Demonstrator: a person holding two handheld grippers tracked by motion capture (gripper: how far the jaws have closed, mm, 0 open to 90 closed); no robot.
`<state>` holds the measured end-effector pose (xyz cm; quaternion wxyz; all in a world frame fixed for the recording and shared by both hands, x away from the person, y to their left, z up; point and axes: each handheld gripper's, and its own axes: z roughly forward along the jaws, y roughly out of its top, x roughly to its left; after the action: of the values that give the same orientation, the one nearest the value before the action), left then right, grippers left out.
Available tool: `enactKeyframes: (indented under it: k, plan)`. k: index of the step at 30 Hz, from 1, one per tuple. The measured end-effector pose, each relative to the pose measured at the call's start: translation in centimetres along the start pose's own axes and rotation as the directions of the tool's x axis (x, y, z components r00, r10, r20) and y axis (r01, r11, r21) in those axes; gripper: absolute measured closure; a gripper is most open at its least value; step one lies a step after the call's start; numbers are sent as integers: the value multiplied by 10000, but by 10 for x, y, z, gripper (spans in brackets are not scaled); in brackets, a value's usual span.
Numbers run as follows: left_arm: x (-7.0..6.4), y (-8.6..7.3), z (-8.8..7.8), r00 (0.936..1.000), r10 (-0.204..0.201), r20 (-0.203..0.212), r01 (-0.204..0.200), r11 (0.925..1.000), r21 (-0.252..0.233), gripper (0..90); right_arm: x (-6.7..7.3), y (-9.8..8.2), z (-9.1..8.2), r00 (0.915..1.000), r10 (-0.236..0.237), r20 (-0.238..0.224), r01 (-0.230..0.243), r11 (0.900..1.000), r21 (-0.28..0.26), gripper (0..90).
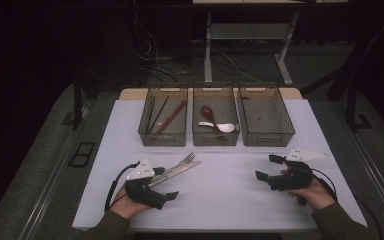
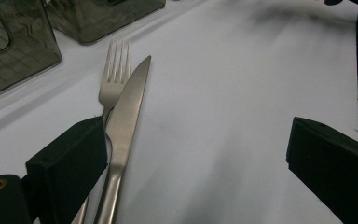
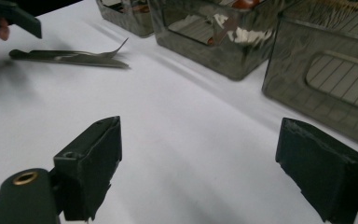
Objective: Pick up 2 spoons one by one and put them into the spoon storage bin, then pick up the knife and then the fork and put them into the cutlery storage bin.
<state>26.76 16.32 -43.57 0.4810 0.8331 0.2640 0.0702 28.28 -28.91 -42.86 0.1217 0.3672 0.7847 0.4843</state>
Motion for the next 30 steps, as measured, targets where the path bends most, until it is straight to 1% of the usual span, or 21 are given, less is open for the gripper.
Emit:
enactKeyframes:
  k: [1, 2, 5, 8, 10, 12, 15, 18, 19, 21, 24, 25, 27, 30]
  plan:
    - [0, 0, 0, 10000, 48, -8, -48, 10000, -26, 42, 1, -3, -2, 10000, 55, -18, -55, 10000, 5, 141]
    - [0, 0, 0, 10000, -15, -23, 15, 10000, -23, 42, 2, -6, -3, 10000, 58, -11, -58, 10000, 34, 141]
    - [0, 1, 0, 10000, 40, -56, -40, 10000, -2, 42, 3, -13, -8, 10000, -60, 57, 59, 9999, 91, 141]
    - [0, 1, 0, 9999, 55, -93, -55, 10000, 18, 45, 3, -19, -11, 9999, 5, 106, -6, 9999, 145, 141]
    - [0, 2, 0, 9999, 63, -114, -63, 10000, 18, 48, 4, -22, -13, 9999, 37, 127, -40, 9997, 233, 141]
    - [0, 2, 0, 9999, 39, -121, -38, 10000, 16, 50, 3, -24, -14, 9998, -10, 178, 6, 9997, 236, 141]
    - [1, 3, 0, 9998, 108, -178, -106, 9999, 109, 59, 3, -24, -14, 9999, 8, 159, -12, 9997, 225, 141]
    - [2, 4, -1, 9995, 99, -310, -95, 9999, 130, 92, 4, -24, -13, 9998, -45, 179, 39, 9995, 319, 141]
    - [3, 5, -2, 9993, 96, -358, -91, 9998, 153, 111, 4, -24, -12, 9998, -124, 175, 119, 9994, 315, 141]
    - [6, 6, -3, 9994, 42, -350, -37, 9999, 142, 151, 4, -24, -12, 9997, -207, 137, 203, 9993, 310, 141]
    - [10, 7, -3, 9989, -10, -463, 18, 9999, 169, 203, 5, -24, -11, 9997, -177, 148, 172, 9993, 337, 141]
    - [11, 7, -3, 9988, -14, -491, 23, 9998, 195, 217, 5, -24, -11, 9998, -103, 157, 97, 9992, 375, 141]
    - [14, 9, -4, 9987, -36, -506, 50, 9996, 271, 252, 5, -24, -11, 9998, -156, 143, 150, 9991, 400, 141]
    - [17, 11, -4, 9973, 15, -735, 10, 9994, 344, 294, 6, -24, -11, 9998, -160, 95, 156, 9991, 405, 141]
